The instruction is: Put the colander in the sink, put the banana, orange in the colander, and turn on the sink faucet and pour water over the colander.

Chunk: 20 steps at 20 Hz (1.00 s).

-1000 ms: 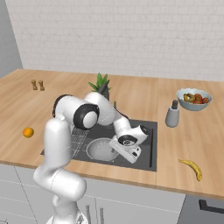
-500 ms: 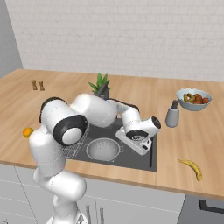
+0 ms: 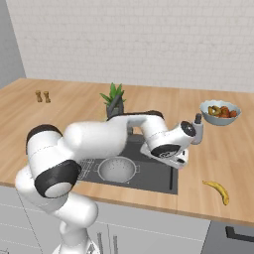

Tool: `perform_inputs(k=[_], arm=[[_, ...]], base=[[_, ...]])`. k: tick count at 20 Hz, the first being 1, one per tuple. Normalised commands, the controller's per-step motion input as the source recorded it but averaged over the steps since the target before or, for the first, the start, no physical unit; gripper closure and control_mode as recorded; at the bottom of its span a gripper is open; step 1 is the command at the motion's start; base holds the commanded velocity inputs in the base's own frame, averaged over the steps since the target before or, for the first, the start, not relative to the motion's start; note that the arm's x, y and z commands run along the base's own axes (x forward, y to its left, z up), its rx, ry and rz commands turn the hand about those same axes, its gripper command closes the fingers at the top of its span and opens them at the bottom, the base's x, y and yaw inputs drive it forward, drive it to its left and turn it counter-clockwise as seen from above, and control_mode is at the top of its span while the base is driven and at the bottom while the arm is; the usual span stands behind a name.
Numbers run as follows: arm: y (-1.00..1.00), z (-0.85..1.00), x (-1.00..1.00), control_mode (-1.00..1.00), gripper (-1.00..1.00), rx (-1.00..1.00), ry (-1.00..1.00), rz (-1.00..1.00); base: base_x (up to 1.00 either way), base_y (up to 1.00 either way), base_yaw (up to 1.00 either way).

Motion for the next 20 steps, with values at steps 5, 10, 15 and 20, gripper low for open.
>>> perform_inputs(k=[5,10,15,20], arm=[[-0.72,0.04,-0.35,-1.00,-1.00,-0.39,-0.03,0.04],[-0.61,0.00,-0.13,-1.00,-1.00,-0.31,0.00,0.04],[-0.58,0.00,0.00,-1.00,-1.00,-0.22,0.00,0.03],[-0.62,-0.03,0.00,-1.00,-1.00,-0.12,0.03,0.04]], base=[[0.00,0.00,0.00],[0.00,0.00,0.00],[0.00,0.00,0.00],[0.00,0.00,0.00]])
